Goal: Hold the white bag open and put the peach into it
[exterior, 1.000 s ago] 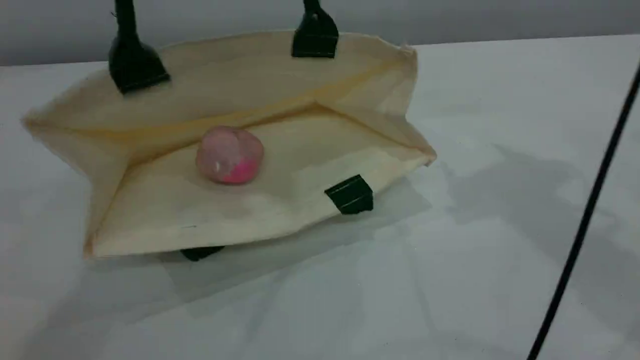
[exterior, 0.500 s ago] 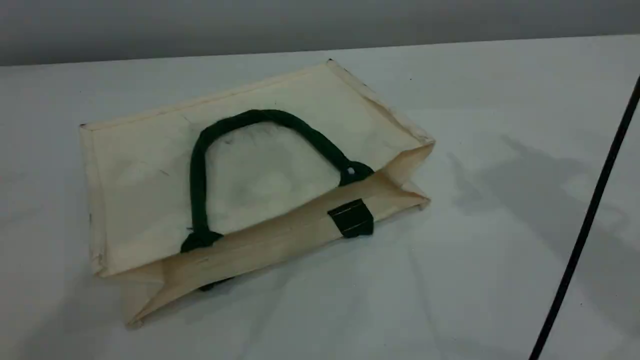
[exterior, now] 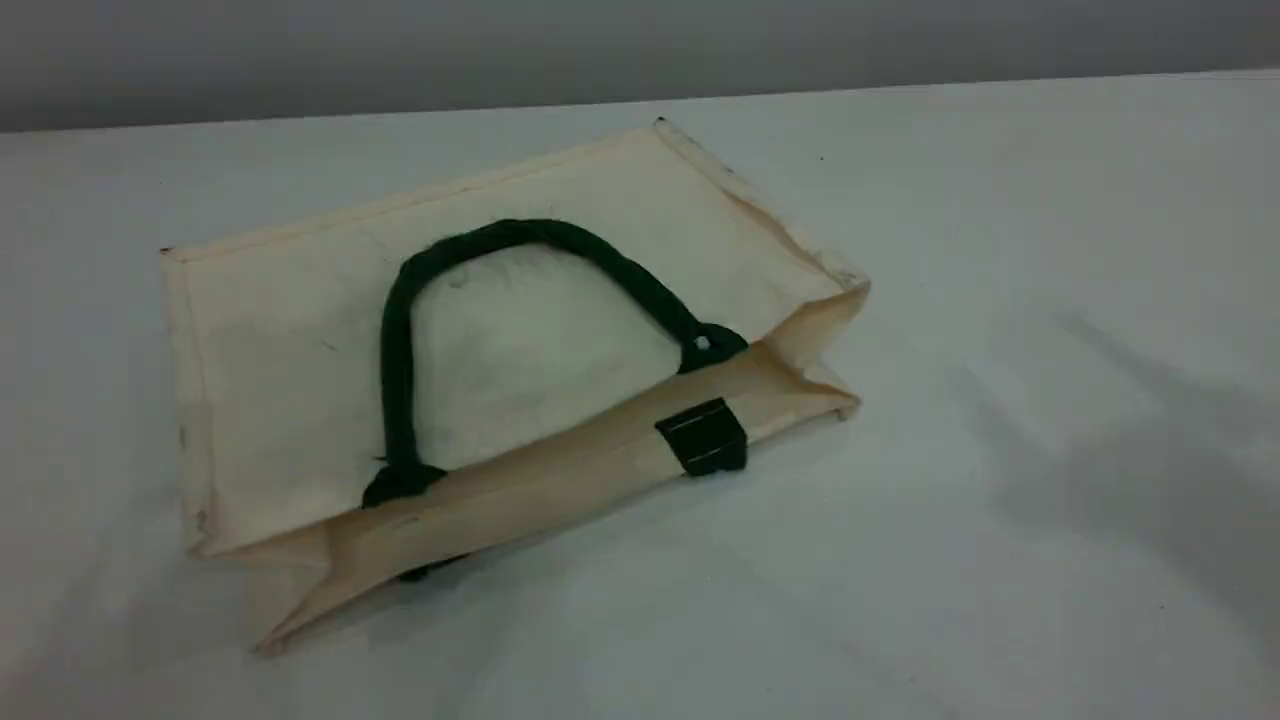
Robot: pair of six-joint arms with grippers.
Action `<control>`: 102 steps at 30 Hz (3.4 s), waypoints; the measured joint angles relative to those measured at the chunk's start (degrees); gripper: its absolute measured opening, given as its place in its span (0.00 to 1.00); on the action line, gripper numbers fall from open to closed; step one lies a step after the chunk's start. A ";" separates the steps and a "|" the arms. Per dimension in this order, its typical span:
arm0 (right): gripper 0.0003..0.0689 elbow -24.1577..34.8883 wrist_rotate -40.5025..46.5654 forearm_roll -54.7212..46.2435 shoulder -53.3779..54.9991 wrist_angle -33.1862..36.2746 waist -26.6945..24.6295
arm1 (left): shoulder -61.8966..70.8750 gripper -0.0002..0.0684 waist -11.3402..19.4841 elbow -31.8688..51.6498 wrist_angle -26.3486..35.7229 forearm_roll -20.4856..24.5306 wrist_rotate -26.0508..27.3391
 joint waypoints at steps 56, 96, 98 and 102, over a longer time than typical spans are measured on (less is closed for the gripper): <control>0.84 51.67 -18.37 27.36 -32.02 -22.80 0.18 | -58.50 0.81 0.00 93.49 -60.37 -21.17 -4.07; 0.84 54.49 -14.51 27.56 -32.02 -22.18 0.18 | -58.50 0.80 0.00 97.34 -60.52 -21.39 7.44; 0.84 54.49 -14.51 27.56 -32.02 -22.18 0.18 | -58.50 0.81 0.00 97.34 -60.52 -21.39 7.44; 0.84 54.49 -14.39 27.51 -32.02 -22.18 0.18 | -58.50 0.81 0.00 97.34 -60.52 -21.39 7.44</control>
